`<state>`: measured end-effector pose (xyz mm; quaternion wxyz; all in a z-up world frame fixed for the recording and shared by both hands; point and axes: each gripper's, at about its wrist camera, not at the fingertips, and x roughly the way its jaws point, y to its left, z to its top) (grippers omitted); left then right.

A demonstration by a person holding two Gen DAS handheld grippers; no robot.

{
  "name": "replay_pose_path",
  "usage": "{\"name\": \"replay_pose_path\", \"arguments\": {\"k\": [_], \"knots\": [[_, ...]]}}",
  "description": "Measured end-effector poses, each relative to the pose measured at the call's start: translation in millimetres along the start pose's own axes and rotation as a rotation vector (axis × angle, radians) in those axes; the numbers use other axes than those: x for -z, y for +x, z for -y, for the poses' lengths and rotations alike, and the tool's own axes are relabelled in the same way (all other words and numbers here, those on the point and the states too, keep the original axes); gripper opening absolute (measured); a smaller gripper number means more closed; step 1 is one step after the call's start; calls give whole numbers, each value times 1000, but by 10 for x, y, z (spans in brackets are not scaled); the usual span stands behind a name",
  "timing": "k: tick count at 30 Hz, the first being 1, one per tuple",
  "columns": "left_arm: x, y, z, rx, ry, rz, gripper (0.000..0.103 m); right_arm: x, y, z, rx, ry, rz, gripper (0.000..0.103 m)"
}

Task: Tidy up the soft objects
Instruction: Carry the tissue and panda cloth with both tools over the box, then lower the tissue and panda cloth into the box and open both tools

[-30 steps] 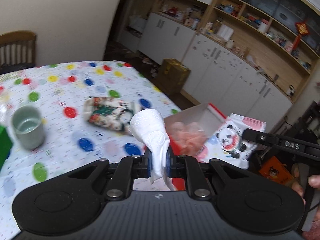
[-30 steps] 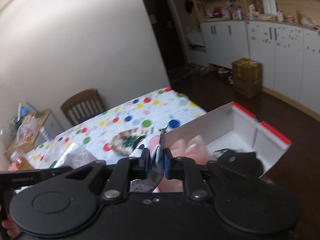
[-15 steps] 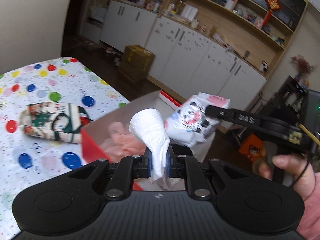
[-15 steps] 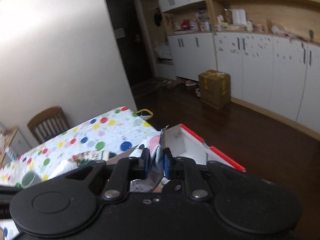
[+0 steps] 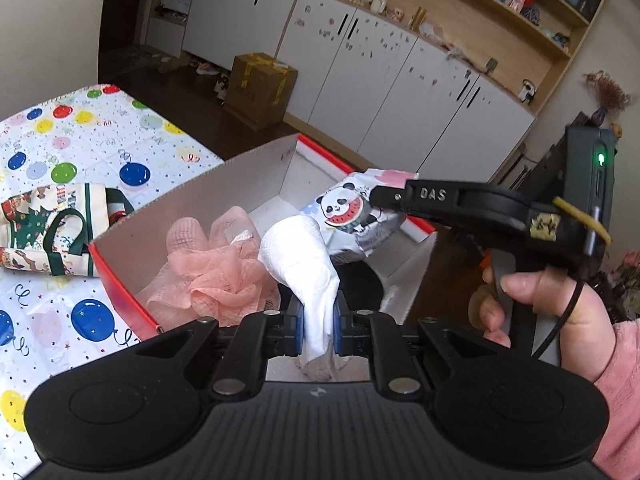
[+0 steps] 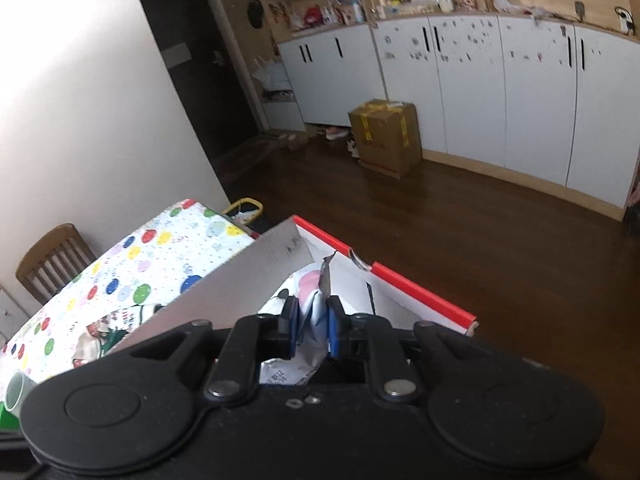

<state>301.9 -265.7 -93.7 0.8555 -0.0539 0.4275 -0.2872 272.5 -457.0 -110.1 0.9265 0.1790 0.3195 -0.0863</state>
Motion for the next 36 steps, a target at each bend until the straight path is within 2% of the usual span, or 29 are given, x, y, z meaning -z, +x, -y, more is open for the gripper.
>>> {"name": "replay_pose_path", "arguments": {"k": [15, 25, 36], "knots": [[82, 494, -112, -49, -10, -125, 13, 61, 431, -114, 55, -3, -60, 14], [93, 732, -51, -104, 71, -206, 13, 130, 507, -101, 73, -49, -108, 15], [129, 848, 7, -106, 142, -260, 13, 152, 491, -83, 54, -82, -169, 21]]}}
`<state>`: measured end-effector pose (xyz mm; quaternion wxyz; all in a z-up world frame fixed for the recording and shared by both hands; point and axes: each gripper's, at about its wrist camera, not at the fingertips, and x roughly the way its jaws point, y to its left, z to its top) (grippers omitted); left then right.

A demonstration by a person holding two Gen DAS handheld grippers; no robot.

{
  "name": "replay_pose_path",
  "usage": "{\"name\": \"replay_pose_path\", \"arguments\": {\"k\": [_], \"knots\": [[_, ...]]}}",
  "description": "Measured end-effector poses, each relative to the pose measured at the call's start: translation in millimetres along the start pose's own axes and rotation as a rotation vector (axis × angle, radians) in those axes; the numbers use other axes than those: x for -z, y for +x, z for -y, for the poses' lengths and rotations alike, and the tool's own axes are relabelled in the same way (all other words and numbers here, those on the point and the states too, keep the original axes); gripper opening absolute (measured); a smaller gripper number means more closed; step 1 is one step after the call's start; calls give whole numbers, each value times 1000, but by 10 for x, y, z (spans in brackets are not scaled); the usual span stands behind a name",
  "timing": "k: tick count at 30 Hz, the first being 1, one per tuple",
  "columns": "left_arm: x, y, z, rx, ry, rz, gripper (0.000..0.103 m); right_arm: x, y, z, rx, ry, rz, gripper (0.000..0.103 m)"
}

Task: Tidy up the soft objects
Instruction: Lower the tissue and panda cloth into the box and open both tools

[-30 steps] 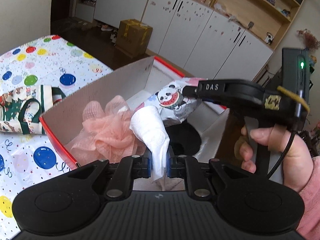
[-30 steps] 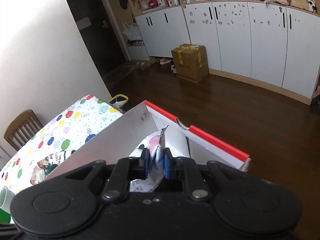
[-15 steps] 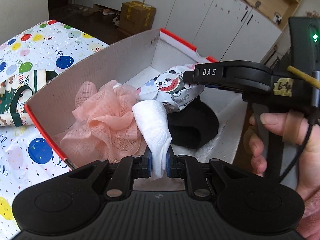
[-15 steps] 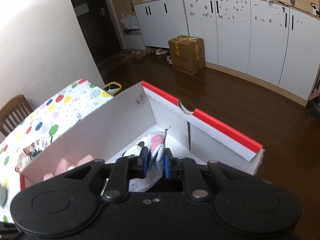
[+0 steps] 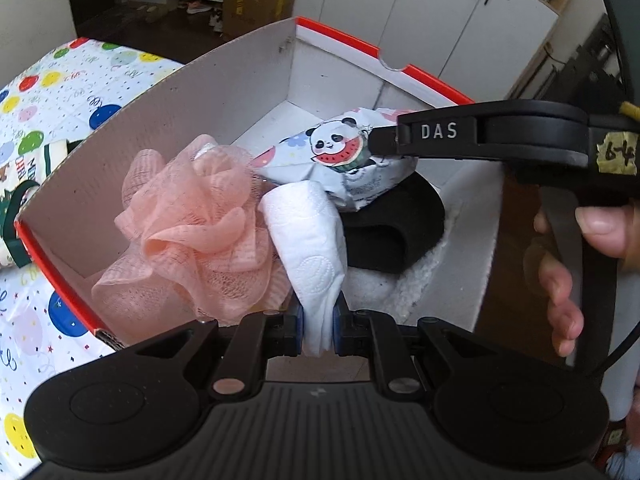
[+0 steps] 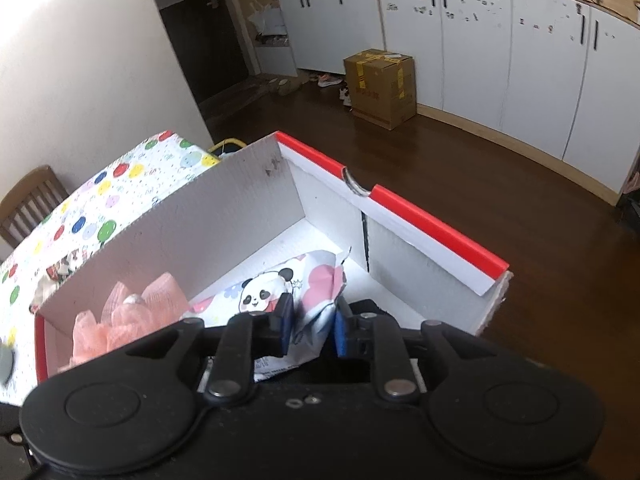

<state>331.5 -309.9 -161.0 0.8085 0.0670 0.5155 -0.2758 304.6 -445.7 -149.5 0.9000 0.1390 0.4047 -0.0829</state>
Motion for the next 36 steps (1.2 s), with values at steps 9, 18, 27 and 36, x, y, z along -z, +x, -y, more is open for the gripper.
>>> {"name": "replay_pose_path", "arguments": {"k": [9, 18, 27, 36], "knots": [[-2, -79, -22, 0, 4, 12, 14, 49, -108, -36, -6, -70, -22, 24], [26, -181, -7, -6, 22, 40, 14, 106, -198, -37, -24, -115, -42, 35], [93, -291, 7, 24, 24, 62, 46, 161, -361, -28, -57, -152, -25, 49], [169, -603, -18, 14, 12, 149, 70, 213, -634, -65, -122, -155, 14, 61]]}}
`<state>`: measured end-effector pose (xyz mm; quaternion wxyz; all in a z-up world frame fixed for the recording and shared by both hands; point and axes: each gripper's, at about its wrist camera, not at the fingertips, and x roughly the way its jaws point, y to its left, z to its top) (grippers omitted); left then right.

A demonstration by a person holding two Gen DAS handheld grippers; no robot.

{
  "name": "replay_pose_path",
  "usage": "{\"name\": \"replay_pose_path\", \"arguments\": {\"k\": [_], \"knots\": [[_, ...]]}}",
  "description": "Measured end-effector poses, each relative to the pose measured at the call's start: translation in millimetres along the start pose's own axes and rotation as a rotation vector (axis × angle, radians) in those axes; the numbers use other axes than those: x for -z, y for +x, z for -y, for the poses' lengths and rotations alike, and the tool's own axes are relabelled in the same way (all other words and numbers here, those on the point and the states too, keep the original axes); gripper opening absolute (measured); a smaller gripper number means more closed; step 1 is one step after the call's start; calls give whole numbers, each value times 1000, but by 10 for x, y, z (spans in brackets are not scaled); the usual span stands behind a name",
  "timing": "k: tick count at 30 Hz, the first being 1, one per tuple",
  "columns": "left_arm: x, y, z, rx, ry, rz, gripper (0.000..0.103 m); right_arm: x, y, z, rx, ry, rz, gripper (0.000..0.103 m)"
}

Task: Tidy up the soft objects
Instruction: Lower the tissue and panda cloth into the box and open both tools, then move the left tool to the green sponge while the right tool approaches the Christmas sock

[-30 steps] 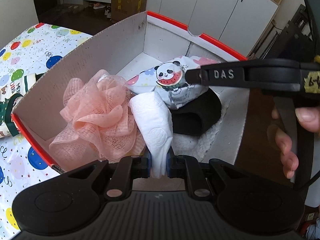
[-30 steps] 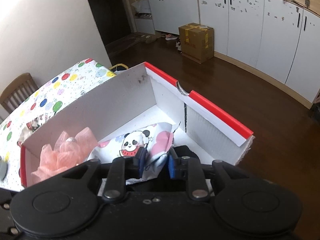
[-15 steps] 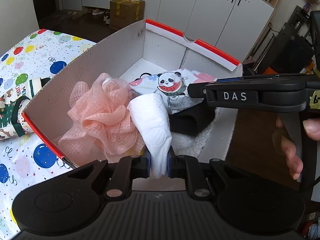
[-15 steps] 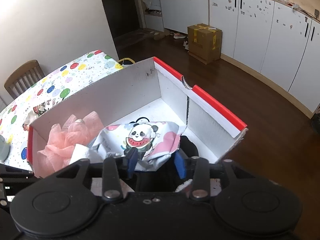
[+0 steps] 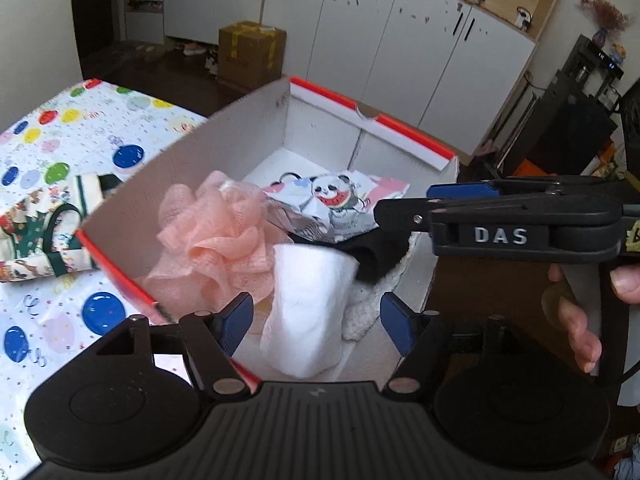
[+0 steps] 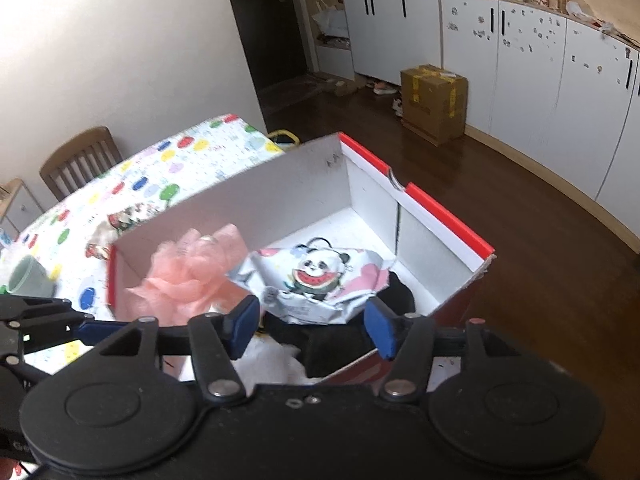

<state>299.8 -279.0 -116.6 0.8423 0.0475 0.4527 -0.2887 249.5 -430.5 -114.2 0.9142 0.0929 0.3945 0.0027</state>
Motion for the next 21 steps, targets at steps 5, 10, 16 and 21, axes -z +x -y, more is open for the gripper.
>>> {"name": "replay_pose_path", "arguments": {"k": [5, 10, 16, 21], "knots": [[55, -251, -67, -51, 2, 65, 70, -16, -183, -107, -51, 7, 28, 64], [129, -517, -232, -63, -48, 119, 70, -15, -317, -291, -97, -3, 51, 70], [277, -883, -430, -98, -106, 194, 77, 26, -438, -572, -140, -44, 81, 75], [470, -1181, -629, -129, -155, 244, 84, 80, -520, -813, -180, -72, 93, 79]]}}
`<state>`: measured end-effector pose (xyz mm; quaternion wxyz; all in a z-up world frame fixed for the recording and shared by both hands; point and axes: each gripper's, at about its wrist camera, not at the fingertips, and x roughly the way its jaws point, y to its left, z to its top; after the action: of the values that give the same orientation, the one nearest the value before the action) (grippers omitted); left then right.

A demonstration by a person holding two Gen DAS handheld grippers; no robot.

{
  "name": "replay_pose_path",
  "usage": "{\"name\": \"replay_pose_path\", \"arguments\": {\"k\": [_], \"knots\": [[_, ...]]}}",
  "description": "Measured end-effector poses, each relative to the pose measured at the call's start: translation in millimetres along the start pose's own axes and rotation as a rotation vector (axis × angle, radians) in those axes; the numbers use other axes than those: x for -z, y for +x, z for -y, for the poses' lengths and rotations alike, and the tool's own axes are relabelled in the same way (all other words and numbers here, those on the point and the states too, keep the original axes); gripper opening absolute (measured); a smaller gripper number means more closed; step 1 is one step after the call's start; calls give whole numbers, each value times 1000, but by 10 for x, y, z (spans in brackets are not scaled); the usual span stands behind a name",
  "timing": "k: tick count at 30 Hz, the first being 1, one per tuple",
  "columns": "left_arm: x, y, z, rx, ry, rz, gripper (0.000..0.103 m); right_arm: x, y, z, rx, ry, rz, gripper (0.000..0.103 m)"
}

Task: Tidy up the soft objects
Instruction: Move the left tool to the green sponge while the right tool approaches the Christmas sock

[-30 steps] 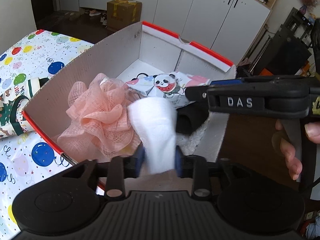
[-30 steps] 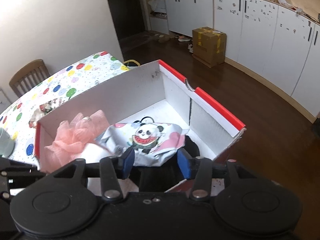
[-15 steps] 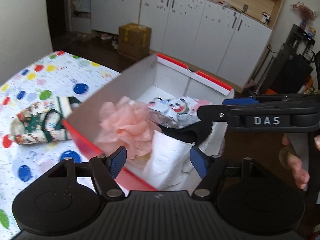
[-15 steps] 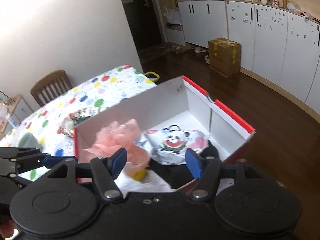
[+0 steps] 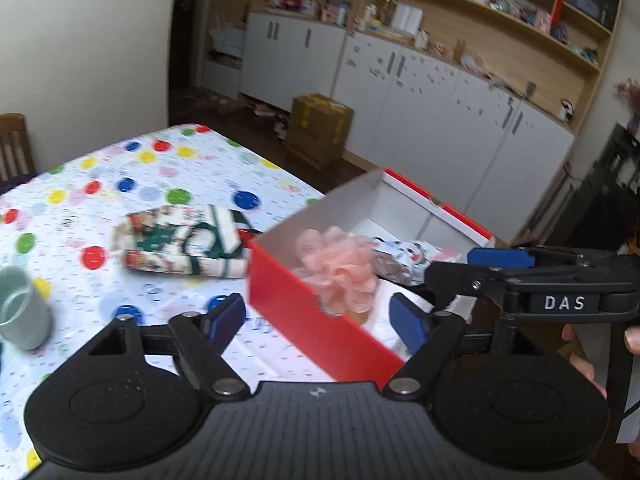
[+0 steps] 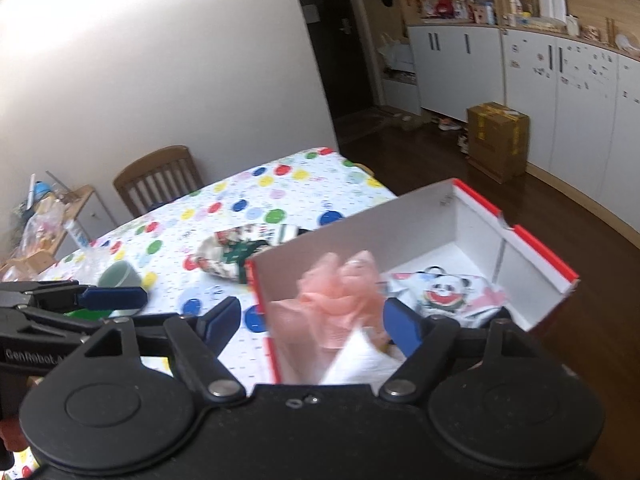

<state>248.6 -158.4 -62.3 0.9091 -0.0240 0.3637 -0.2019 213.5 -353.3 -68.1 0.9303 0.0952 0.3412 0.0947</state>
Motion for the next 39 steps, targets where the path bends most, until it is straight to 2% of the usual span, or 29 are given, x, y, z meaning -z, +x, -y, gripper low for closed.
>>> {"name": "replay_pose_path", "arguments": {"k": [9, 14, 16, 20, 25, 30, 36, 39], "knots": [[217, -559, -600, -44, -79, 71, 89, 84, -63, -616, -61, -56, 18, 88], [363, -860, -908, -66, -73, 90, 91, 175, -90, -1003, -85, -67, 32, 97], [409, -957, -1021, -79, -75, 91, 103, 206, -89, -1146, -89, -60, 34, 100], [506, -1087, -1242, -101, -86, 119, 103, 248, -6, -1351, -91, -61, 35, 103], [603, -1089, -1532, -154, -129, 126, 103, 227, 290, -1492, -99, -113, 13, 103], [673, -1050, -1864, -240, -235, 135, 103, 140, 693, -1560, -108, -189, -22, 103], [713, -856, -2289, -366, -336, 92, 103, -16, 1237, -1580, -107, -234, -67, 103], [763, -771, -2465, -411, -351, 83, 103, -68, 1490, -1590, -110, -264, -91, 102]]}}
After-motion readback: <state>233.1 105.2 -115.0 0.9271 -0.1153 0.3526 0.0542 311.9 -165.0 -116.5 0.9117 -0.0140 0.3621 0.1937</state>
